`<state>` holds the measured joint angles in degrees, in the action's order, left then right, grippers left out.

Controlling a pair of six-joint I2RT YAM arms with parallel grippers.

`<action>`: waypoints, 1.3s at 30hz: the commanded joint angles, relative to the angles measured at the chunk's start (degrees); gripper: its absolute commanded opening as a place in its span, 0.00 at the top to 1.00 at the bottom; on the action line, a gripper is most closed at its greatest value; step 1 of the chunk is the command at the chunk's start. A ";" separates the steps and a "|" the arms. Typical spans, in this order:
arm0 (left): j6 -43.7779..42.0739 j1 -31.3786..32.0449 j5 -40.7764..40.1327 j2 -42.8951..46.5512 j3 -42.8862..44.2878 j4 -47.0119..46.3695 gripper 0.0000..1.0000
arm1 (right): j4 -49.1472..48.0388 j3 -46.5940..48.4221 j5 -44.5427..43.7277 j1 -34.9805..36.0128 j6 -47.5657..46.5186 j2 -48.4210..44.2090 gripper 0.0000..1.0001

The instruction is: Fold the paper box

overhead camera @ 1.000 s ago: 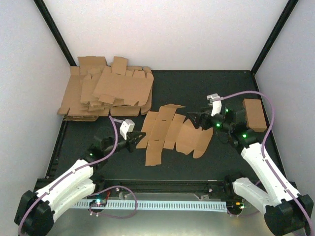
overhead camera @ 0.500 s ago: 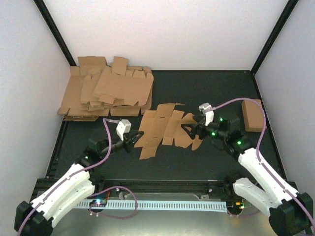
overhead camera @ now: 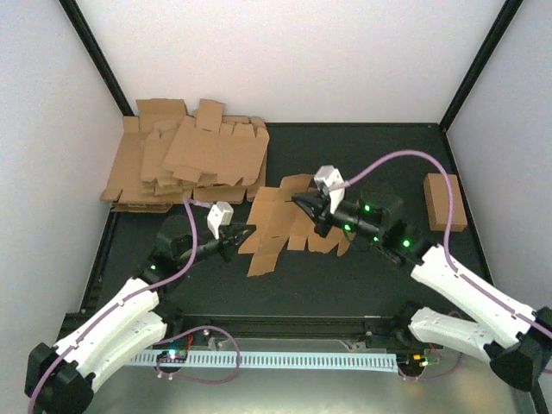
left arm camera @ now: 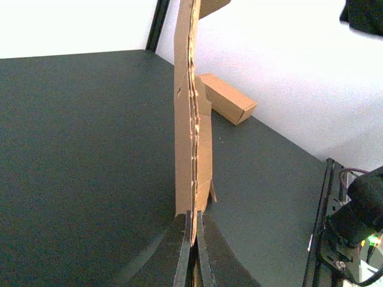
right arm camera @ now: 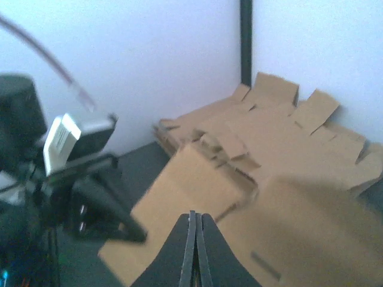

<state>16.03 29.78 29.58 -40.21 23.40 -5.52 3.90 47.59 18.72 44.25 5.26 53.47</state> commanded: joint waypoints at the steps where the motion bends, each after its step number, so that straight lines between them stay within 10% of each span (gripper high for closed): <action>1: -1.88 0.48 2.34 0.78 2.62 -0.39 0.98 | 1.17 9.05 -8.42 1.63 3.23 6.41 0.98; 19: -5.16 0.89 -0.27 2.37 4.15 1.92 0.99 | 22.74 34.39 -21.10 7.32 7.61 26.36 0.98; 39: -1.62 0.95 -2.09 -0.78 6.30 1.96 0.98 | 22.13 22.66 -17.73 9.88 9.60 17.96 0.98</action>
<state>13.15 30.50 28.01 -40.23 26.68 -2.13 28.10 72.75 -0.75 53.65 13.91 73.67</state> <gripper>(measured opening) 0.025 0.020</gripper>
